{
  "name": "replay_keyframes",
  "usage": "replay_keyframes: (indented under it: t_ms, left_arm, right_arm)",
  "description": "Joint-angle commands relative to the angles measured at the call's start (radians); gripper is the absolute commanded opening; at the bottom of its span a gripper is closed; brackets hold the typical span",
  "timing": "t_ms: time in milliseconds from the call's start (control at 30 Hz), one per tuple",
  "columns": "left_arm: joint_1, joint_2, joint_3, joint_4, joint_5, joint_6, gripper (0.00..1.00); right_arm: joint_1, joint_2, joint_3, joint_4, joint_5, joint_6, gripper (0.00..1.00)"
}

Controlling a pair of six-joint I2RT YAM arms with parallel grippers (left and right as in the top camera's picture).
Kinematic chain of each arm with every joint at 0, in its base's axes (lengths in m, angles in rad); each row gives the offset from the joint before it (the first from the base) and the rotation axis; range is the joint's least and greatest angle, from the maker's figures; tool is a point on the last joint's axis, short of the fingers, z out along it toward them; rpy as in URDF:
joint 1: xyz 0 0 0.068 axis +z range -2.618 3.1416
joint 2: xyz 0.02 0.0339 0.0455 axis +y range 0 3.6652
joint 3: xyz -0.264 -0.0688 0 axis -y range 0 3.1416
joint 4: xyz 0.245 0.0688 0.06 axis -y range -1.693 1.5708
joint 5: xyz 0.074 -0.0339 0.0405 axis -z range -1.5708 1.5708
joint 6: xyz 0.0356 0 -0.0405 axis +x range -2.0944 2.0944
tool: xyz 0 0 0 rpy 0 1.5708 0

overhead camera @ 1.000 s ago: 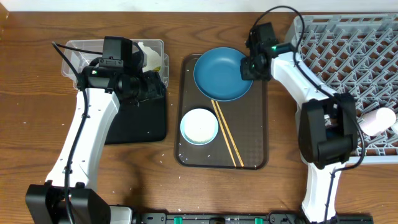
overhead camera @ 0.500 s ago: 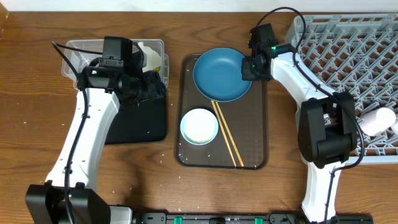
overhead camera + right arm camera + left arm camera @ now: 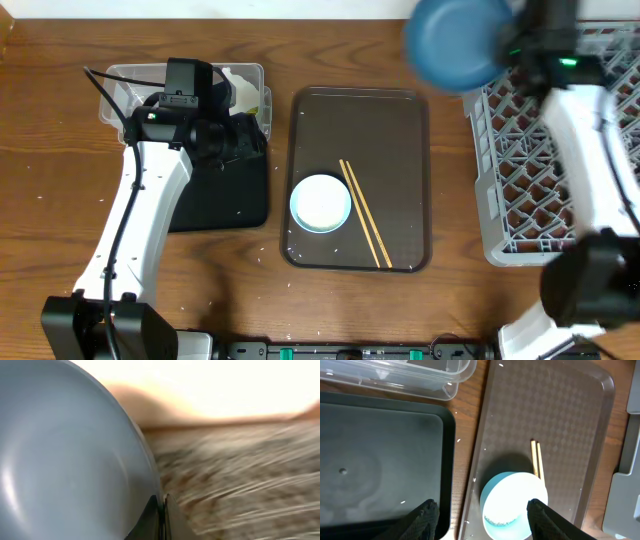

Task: Sort waste into correct bins and load items into the dishwasher rack
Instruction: 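Lift the blue plate with the right gripper and set it in the rack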

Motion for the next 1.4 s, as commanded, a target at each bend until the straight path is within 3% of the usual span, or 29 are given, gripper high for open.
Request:
replay_keyframes:
  t_ms: [0,400,633,1000,1200,1233,1367]
  left_arm:
    - [0.002,0.0,0.004,0.003,-0.013,0.017,0.61]
    - [0.002,0.0,0.004,0.003,-0.013,0.017,0.61]
    - [0.002,0.0,0.004,0.01,-0.013,0.017,0.61]
    - [0.002,0.0,0.004,0.023,-0.013,0.016,0.61]
    - [0.002,0.0,0.004,0.025,-0.013,0.011,0.61]
    - [0.002,0.0,0.004,0.025,-0.013,0.011,0.61]
    - [0.002,0.0,0.004,0.025,-0.013,0.012,0.61]
  right_arm:
    - [-0.073,-0.019,0.013,0.055,0.158,-0.227,0.01]
    - [-0.315,0.033,0.013,0.477,0.391,-0.692,0.01]
    - [-0.384,0.175,0.013,0.737,0.547,-1.004,0.01]
    - [-0.382,0.364,0.013,0.827,0.63,-1.034,0.01]
    - [-0.348,0.386,0.011,0.779,0.682,-0.865,0.01]
    - [-0.343,0.386,0.011,0.78,0.702,-0.846,0.02]
    - [-0.32,0.378,0.011,0.782,0.804,-0.786,0.28]
